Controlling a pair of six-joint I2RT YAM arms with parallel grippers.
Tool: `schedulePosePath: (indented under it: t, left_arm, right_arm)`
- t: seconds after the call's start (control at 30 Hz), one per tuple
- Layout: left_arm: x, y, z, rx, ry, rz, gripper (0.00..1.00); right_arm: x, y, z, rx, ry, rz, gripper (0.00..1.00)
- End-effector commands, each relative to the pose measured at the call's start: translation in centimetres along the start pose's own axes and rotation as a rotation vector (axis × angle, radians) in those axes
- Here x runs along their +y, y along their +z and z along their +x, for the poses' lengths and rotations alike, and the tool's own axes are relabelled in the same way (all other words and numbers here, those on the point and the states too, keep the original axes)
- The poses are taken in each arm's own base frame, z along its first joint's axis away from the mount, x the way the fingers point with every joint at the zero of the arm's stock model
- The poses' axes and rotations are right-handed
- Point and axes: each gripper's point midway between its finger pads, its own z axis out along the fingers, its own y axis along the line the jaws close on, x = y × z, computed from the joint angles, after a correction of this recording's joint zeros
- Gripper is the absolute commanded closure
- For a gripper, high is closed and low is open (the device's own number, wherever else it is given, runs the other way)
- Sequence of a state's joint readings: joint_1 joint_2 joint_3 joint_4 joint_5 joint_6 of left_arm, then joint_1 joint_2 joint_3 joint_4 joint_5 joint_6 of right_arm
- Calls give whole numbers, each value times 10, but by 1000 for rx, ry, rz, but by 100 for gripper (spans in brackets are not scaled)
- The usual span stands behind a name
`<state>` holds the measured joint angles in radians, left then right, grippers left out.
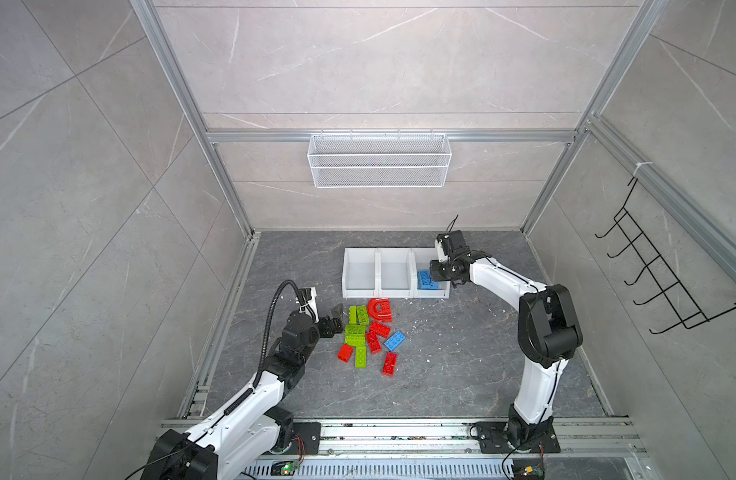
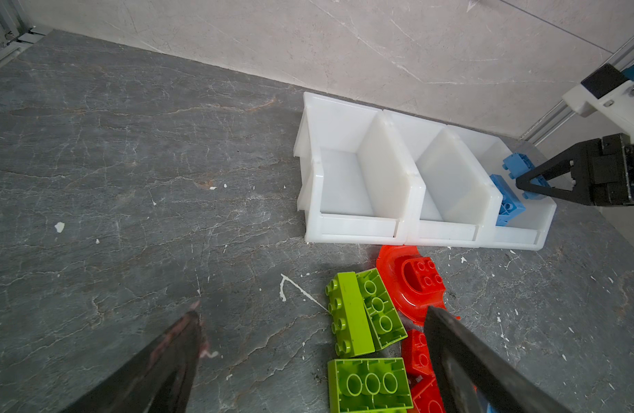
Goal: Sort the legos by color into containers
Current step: 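Lift the blue brick over the compartment holding the blue bricks and release, then lower the right gripper to the pile and grasp the light-blue brick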
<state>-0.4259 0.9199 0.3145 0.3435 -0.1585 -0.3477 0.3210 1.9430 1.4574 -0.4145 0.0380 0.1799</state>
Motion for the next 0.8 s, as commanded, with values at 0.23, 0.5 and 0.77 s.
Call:
schedulePosePath:
  t: [0.23, 0.5, 0.77]
  left_arm:
    - [-2, 0, -15, -51, 3, 1, 1]
    - [-2, -1, -15, -53, 2, 3, 1]
    - [-2, -2, -16, -59, 0, 4, 1]
  right_arm:
    - [1, -23, -21, -59, 10, -11, 44]
    - [30, -87, -15, -136, -23, -111, 39]
    - [121, -113, 96, 0, -193, -269, 35]
